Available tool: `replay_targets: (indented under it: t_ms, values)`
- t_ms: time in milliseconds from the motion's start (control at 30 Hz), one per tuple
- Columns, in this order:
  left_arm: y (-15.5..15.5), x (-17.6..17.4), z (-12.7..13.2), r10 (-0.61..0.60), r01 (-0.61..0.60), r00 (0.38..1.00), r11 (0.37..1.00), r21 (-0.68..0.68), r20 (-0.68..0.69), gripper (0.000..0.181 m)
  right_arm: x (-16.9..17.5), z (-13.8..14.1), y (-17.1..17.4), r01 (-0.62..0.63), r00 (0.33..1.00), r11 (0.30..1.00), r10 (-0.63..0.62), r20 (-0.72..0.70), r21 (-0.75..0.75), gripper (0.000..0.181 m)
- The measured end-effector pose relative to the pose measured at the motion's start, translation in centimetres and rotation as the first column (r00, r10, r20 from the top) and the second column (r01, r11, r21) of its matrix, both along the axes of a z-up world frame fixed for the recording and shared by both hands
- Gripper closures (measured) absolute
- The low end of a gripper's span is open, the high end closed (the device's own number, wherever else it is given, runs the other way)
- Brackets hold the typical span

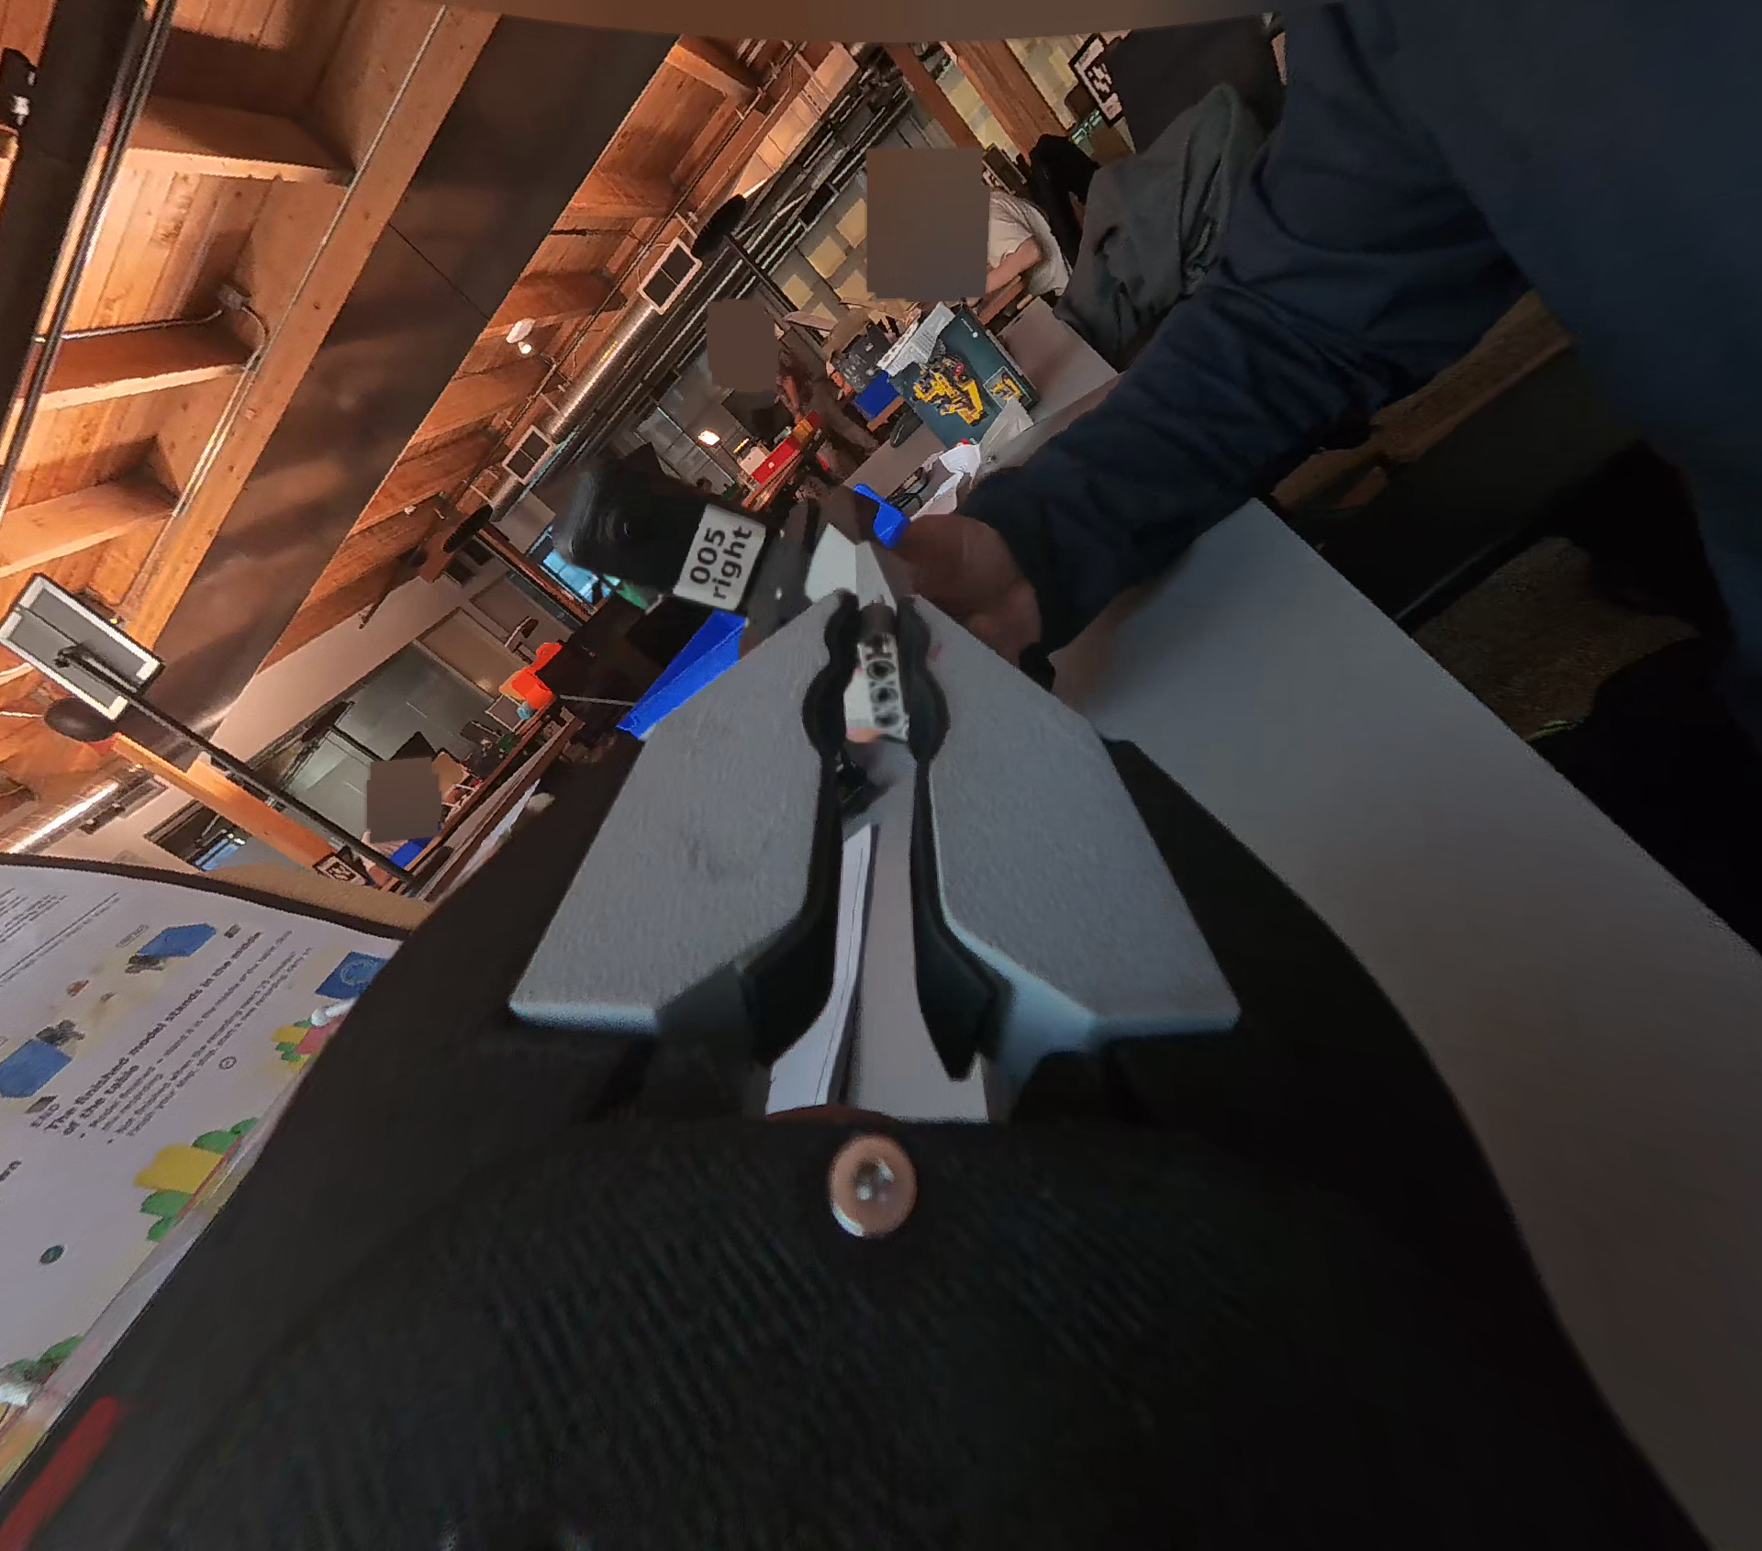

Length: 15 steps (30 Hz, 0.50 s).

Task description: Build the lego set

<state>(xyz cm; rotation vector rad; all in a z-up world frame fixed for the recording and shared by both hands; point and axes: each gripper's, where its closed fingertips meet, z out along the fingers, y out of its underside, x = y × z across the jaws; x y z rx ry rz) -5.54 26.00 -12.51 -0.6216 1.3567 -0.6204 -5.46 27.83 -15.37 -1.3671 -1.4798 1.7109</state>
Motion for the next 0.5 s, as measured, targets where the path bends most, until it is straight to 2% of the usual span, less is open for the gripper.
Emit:
replay_targets:
  t_ms: [200,233,367,400,500]
  values:
    - [1.4,0.2,-1.1,0.051,-0.053,0.997,0.998,-0.042,-0.065,0.176,0.3,-1.0,2.0,0.115,0.989,0.989,-0.122,0.078,0.089,0.181]
    - [1.6,0.2,-1.1,0.053,-0.056,0.997,0.997,-0.049,-0.059,0.176,0.5,-1.0,2.3,0.132,0.987,0.986,-0.14,0.078,0.101,0.168]
    - [2.5,-0.1,-0.7,0.102,-0.103,0.994,0.994,-0.039,-0.024,0.176,-0.2,-1.2,2.4,0.176,0.978,0.976,-0.188,0.087,0.129,0.14]
    - [2.7,-0.1,-0.6,0.117,-0.118,0.993,0.992,-0.034,-0.017,0.176,-0.7,-1.5,2.6,0.199,0.972,0.969,-0.215,0.097,0.15,0.135]
    - [2.7,0.1,-0.6,0.122,-0.122,0.992,0.992,-0.034,-0.01,0.176,-2.0,-2.6,2.6,0.245,0.951,0.943,-0.278,0.132,0.224,0.14]
